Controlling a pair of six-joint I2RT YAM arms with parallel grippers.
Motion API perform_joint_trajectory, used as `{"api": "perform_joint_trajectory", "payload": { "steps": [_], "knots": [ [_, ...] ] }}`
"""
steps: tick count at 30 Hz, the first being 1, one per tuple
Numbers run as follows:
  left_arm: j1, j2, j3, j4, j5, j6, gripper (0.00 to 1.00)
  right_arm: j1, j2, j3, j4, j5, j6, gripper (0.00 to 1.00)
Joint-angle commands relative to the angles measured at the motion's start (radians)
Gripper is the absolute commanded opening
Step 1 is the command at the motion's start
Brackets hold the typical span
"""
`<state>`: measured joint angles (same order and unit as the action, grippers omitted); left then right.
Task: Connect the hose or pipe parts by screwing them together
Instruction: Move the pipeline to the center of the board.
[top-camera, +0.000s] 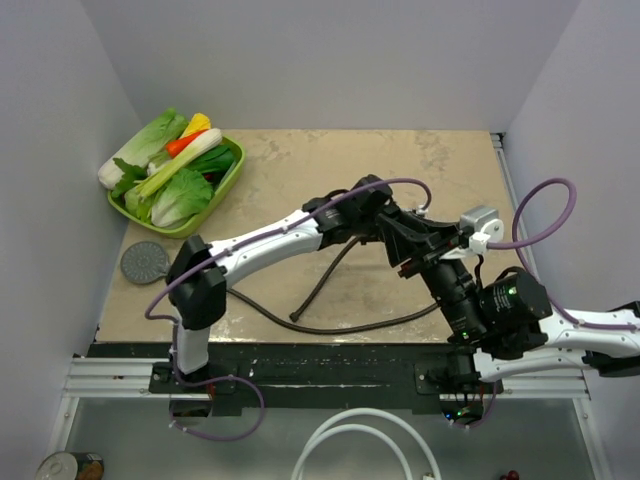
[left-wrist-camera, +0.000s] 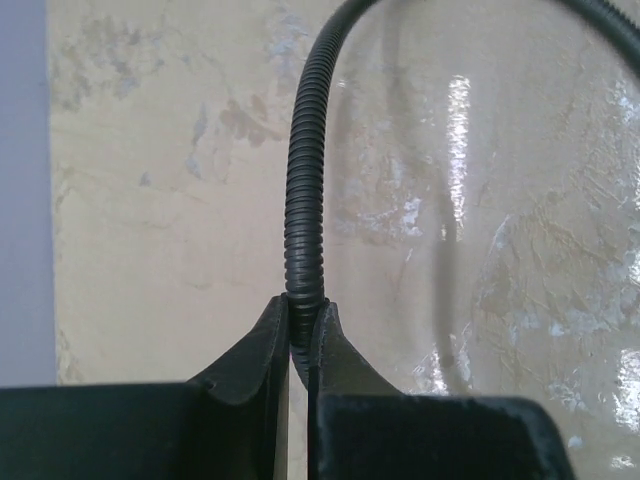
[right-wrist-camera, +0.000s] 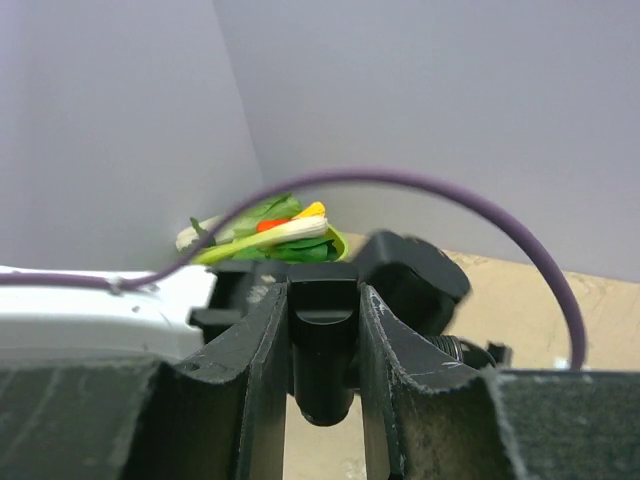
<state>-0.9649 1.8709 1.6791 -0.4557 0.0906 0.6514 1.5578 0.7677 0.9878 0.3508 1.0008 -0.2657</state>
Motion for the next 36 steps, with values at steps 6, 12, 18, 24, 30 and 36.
{"api": "perform_joint_trajectory", "payload": {
  "steps": [6,12,18,24,30,36],
  "knots": [
    [-0.026,0.175,0.047,0.038,0.055,0.115,0.00,0.007,0.044,0.094,0.074,-0.048,-0.083,0.00],
    [0.006,0.214,-0.001,0.056,-0.041,0.056,0.21,0.005,0.056,0.097,0.077,-0.053,-0.084,0.00],
    [0.146,0.077,-0.059,0.034,0.006,0.001,0.99,0.005,0.056,0.078,0.080,-0.051,-0.086,0.00],
    [0.293,-0.113,-0.202,-0.004,0.087,0.008,0.99,0.005,0.041,0.049,0.070,-0.037,-0.060,0.00],
    [0.331,-0.292,-0.383,-0.156,0.231,0.059,0.97,0.005,0.042,0.028,0.036,-0.025,-0.027,0.00],
    [0.336,-0.480,-0.674,-0.150,0.301,0.477,0.94,0.005,0.025,0.012,0.004,-0.022,0.020,0.00]
  ]
}}
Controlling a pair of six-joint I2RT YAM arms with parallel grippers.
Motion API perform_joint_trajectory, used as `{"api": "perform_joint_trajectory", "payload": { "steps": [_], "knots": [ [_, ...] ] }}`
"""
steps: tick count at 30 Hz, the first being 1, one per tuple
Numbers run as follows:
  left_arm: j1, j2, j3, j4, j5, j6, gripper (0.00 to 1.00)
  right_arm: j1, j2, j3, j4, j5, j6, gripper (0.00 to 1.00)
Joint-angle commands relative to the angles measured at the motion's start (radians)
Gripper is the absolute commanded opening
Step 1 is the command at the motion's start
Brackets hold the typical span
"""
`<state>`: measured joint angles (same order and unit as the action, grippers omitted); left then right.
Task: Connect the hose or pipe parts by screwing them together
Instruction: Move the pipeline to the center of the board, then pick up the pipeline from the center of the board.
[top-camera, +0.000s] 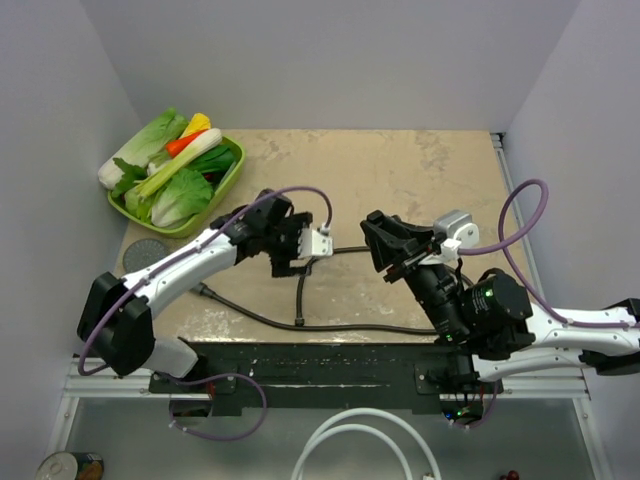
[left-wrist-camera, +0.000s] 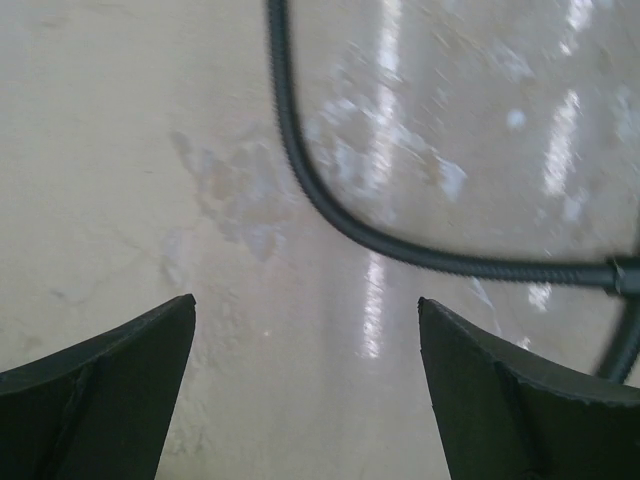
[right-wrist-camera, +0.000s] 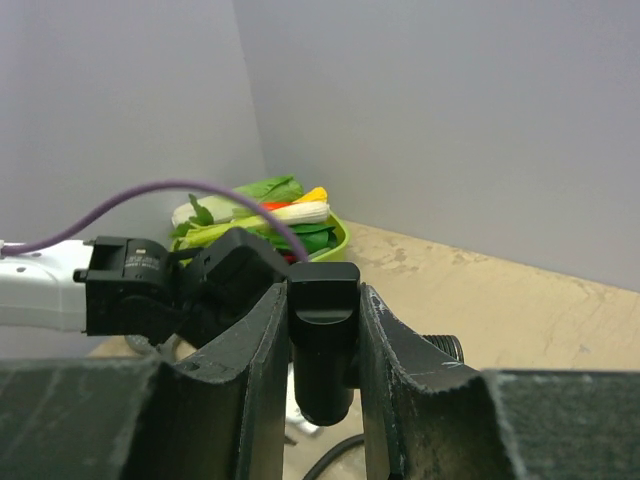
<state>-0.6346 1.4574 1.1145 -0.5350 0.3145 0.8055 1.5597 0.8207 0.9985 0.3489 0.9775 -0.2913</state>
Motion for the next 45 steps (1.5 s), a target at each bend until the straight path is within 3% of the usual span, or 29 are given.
{"api": "perform_joint_trajectory", "payload": {
  "steps": [1,3,5,6,9,12,22,33,39,45],
  "knots": [
    [0.024,-0.071,-0.117,-0.083,0.086,0.361,0.93,0.005,-0.026,0.005,-0.008,0.001,0.049,0.00],
    [0.035,-0.104,-0.119,-0.178,0.113,0.575,0.93,0.003,-0.022,0.015,-0.027,0.001,0.060,0.00],
    [0.038,-0.165,-0.174,-0.154,0.132,0.690,0.99,0.003,-0.022,0.019,-0.028,-0.003,0.064,0.00],
    [0.038,-0.216,-0.191,-0.160,0.141,0.845,1.00,0.005,-0.023,0.014,-0.024,-0.006,0.064,0.00],
    [0.015,-0.256,-0.235,-0.218,0.184,1.070,1.00,0.003,-0.031,0.003,-0.004,-0.010,0.075,0.00],
    [-0.022,-0.267,-0.318,-0.170,0.210,1.165,1.00,0.003,-0.032,-0.011,0.006,-0.016,0.087,0.00],
    [-0.227,-0.148,-0.378,-0.125,0.218,1.176,0.95,0.003,-0.081,-0.043,-0.002,-0.007,0.096,0.00],
    [-0.254,0.101,-0.237,-0.166,0.158,1.132,0.76,0.003,-0.130,-0.072,-0.002,0.009,0.100,0.00],
    [-0.244,0.135,-0.180,-0.232,0.120,1.141,0.70,0.003,-0.153,-0.087,-0.008,0.012,0.112,0.00],
    [-0.247,0.126,-0.200,-0.235,0.143,1.108,0.51,0.003,-0.163,-0.095,-0.008,0.015,0.110,0.00]
  ]
}}
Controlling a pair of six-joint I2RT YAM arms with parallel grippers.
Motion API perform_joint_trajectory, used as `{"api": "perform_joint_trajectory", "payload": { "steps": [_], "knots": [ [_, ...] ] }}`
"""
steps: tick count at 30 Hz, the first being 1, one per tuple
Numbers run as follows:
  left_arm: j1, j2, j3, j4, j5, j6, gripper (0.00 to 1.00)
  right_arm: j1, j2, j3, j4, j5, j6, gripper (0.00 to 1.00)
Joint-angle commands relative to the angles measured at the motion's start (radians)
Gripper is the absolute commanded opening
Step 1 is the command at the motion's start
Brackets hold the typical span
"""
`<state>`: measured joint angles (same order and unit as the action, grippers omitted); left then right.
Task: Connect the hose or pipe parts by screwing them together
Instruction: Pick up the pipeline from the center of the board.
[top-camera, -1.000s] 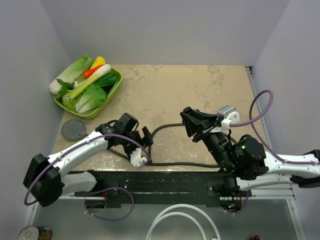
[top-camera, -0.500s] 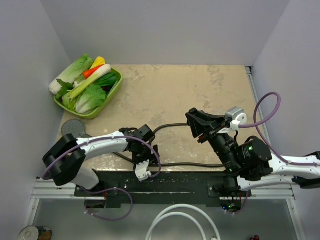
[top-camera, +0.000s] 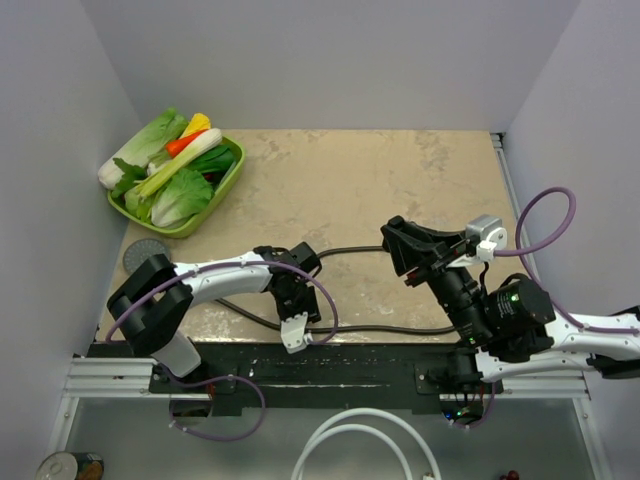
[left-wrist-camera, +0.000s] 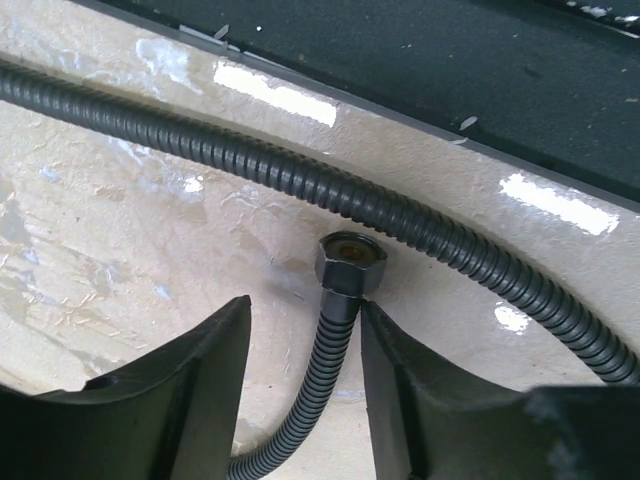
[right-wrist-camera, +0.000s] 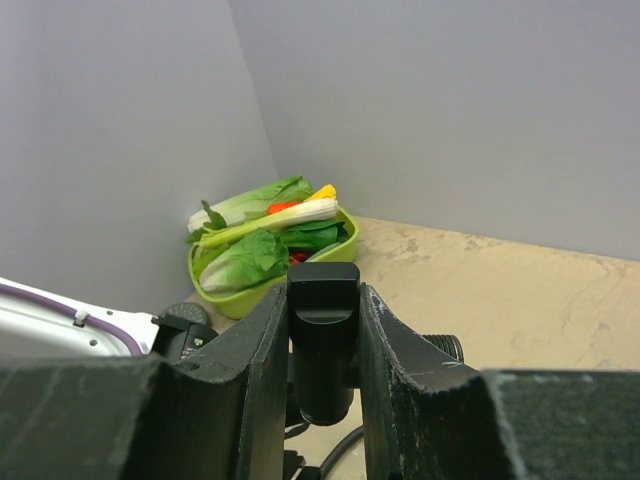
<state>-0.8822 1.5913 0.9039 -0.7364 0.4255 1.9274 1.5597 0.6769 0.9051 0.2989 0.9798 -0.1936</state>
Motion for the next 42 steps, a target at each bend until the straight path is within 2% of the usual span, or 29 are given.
{"api": "perform_joint_trajectory", "payload": {
  "steps": [1,12,22,42],
  "knots": [
    [-0.006,-0.011,0.007,-0.035,0.035,-0.021,0.50,0.002,-0.022,-0.002,0.042,0.014,0.013,0.00],
    [-0.034,-0.068,-0.057,-0.044,0.044,-0.088,0.52,0.002,-0.010,-0.011,0.054,0.016,0.017,0.00],
    [-0.046,-0.071,-0.077,0.000,0.044,-0.081,0.42,0.003,0.000,-0.009,0.055,0.020,0.037,0.00],
    [-0.054,-0.036,-0.063,0.028,-0.002,-0.044,0.41,0.002,-0.023,-0.020,0.049,0.026,0.043,0.00]
  ]
}}
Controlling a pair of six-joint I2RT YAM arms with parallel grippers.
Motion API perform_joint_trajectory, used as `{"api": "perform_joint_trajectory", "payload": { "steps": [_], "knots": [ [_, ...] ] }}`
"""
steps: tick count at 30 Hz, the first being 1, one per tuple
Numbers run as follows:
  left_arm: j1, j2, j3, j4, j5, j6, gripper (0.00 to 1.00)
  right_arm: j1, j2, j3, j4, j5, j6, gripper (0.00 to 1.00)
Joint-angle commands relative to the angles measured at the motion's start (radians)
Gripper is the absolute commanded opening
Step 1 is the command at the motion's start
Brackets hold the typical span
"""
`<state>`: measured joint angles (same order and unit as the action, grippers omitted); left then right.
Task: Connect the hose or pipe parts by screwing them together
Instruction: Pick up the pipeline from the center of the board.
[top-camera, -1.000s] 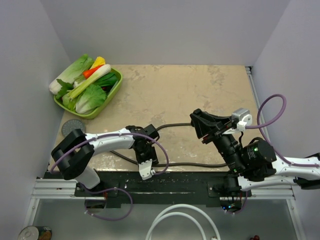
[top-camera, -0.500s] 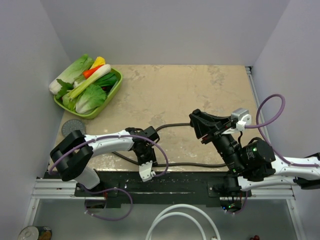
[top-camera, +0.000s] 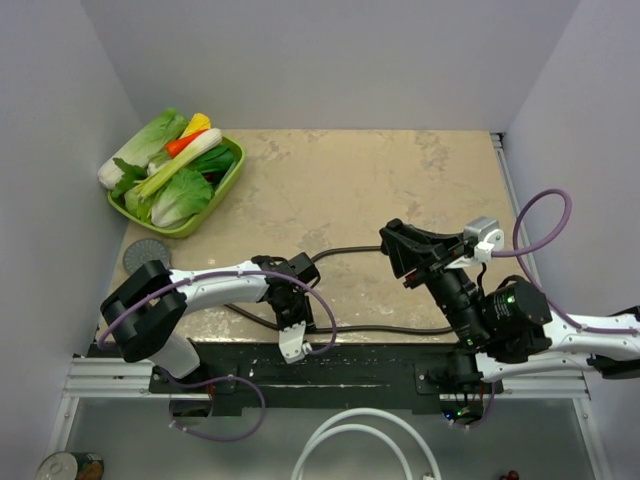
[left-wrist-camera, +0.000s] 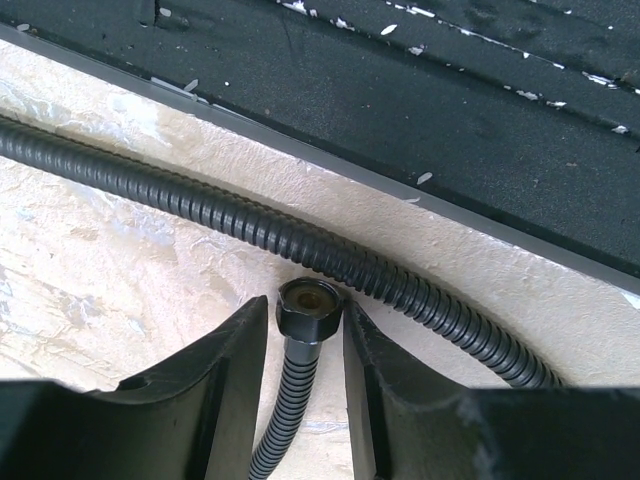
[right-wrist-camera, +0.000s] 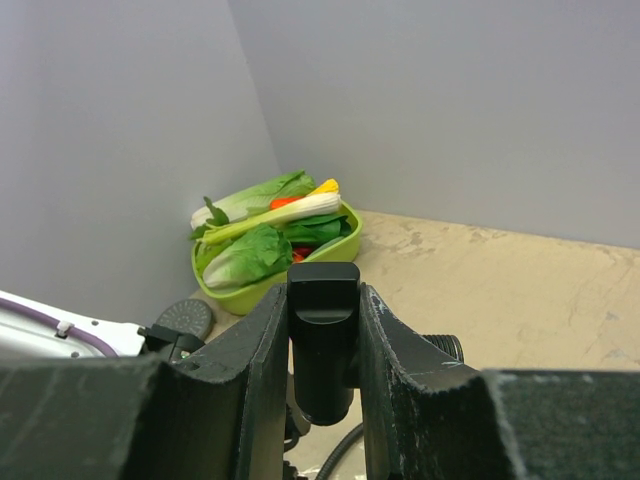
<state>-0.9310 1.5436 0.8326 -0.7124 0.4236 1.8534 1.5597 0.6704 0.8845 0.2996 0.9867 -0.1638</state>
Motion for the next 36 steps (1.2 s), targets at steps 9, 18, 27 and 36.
{"api": "perform_joint_trajectory", "payload": {
  "steps": [9,18,27,36],
  "knots": [
    [-0.006,0.016,0.002,0.013,-0.016,0.043,0.42,0.003,-0.031,-0.004,0.049,0.024,0.020,0.00],
    [-0.017,0.007,-0.018,0.040,-0.023,0.041,0.26,0.003,-0.028,0.001,0.042,0.027,0.026,0.00],
    [-0.040,-0.002,-0.044,0.071,-0.023,0.020,0.02,0.003,-0.032,0.005,0.016,0.038,0.040,0.00],
    [-0.026,-0.054,0.037,0.235,0.082,-0.472,0.00,0.003,-0.025,0.008,0.004,0.046,0.017,0.00]
  ]
}}
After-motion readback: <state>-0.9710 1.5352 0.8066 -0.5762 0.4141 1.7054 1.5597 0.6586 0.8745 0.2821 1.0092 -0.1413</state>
